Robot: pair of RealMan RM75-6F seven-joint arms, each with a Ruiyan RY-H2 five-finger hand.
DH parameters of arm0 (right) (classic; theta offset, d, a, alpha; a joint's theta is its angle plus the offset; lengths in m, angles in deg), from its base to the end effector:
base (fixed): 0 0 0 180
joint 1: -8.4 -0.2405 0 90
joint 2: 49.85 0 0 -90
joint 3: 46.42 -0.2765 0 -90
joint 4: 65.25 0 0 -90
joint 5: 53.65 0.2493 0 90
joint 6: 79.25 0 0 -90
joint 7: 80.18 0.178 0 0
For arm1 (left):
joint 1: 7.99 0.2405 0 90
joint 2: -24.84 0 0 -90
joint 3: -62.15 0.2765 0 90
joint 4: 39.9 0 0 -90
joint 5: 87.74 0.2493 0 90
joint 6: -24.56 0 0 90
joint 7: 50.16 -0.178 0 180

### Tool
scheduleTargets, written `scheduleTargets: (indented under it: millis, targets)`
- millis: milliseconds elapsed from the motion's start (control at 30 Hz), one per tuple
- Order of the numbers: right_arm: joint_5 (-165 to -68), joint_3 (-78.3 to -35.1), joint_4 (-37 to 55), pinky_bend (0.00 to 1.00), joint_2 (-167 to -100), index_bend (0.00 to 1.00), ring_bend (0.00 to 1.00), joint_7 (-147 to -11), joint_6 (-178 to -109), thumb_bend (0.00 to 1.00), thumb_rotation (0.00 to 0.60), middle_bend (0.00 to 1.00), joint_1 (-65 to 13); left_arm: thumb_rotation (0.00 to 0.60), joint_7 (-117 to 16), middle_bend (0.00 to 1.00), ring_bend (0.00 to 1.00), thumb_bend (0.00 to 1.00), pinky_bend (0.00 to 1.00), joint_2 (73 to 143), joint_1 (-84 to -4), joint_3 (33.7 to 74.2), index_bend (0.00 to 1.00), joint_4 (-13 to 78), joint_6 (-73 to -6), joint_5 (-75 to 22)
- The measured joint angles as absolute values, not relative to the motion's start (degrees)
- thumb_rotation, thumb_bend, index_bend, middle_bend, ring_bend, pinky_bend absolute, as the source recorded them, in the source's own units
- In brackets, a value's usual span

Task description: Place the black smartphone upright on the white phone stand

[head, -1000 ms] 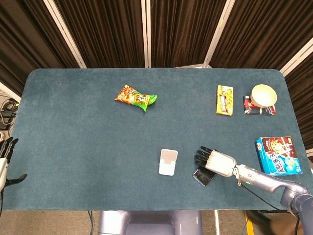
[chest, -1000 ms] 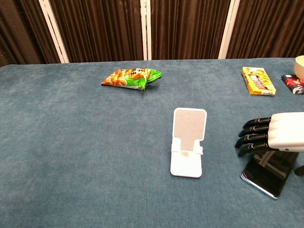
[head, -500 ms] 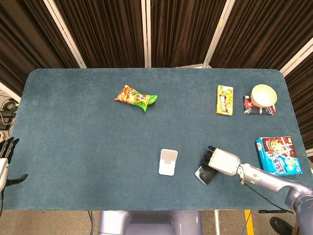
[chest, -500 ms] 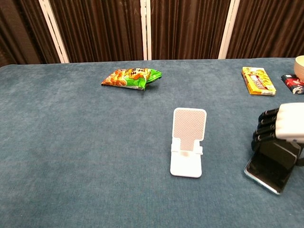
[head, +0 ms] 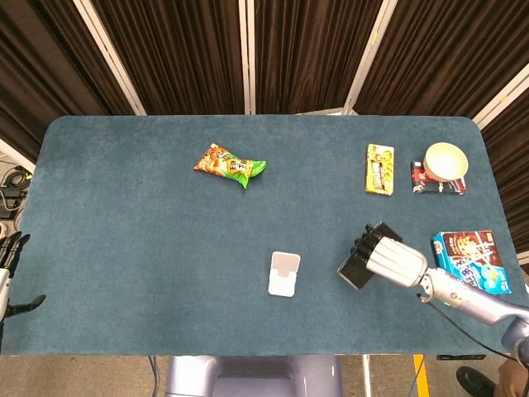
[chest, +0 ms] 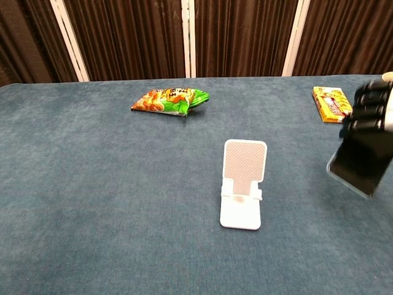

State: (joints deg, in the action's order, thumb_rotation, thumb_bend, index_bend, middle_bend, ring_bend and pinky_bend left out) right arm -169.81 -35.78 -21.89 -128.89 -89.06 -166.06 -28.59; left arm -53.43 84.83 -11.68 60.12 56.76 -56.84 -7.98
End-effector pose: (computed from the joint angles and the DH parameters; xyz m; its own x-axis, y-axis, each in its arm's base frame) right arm -0.2937 -0.3632 0.0631 0.7851 0.4852 0.3851 0.0569 -0.6755 0.7352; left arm -0.3618 0.2066 0.1433 0.4279 0.0948 0.8989 0.8929 0.1097 -0.4366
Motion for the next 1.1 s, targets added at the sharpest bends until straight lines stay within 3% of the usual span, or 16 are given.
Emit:
scheduleTargets:
  millis: [500,700,800,1100]
  targets:
    - [-175.5,-42.2,3.9,0.34,-119.3,0.63,0.41,-124.7,-165.1,0.49,0.600,0.58,-32.2,0.600,-51.9,0.00,0.00,0.00,0.00,84.2,-11.7,59.9,0.00,56.7,-56.1,-8.9]
    - [-179.1,-44.0,11.4,0.28,-119.2,0.63,0.39,-134.5,-156.8,0.49,0.600,0.58,-34.5,0.600,-51.6,0.00,0.00,0.00,0.00,84.2,-11.9,59.9,0.00,56.4,-55.5,-9.3]
    - [-178.8,-45.3,14.9,0.20,-119.6,0.63,0.38,-139.6,-151.0,0.49,0.600,0.58,-35.4,0.600,-51.4,0.00,0.00,0.00,0.00,84.1,-12.1,59.8,0.00,56.3,-55.0,-9.7]
    - [-174.9,-49.4,23.4,0.10,-120.9,0.62,0.36,-150.4,-139.5,0.50,0.600,0.57,-36.1,0.600,-51.0,0.00,0.00,0.00,0.00,84.0,-12.4,59.6,0.00,56.0,-54.2,-10.4]
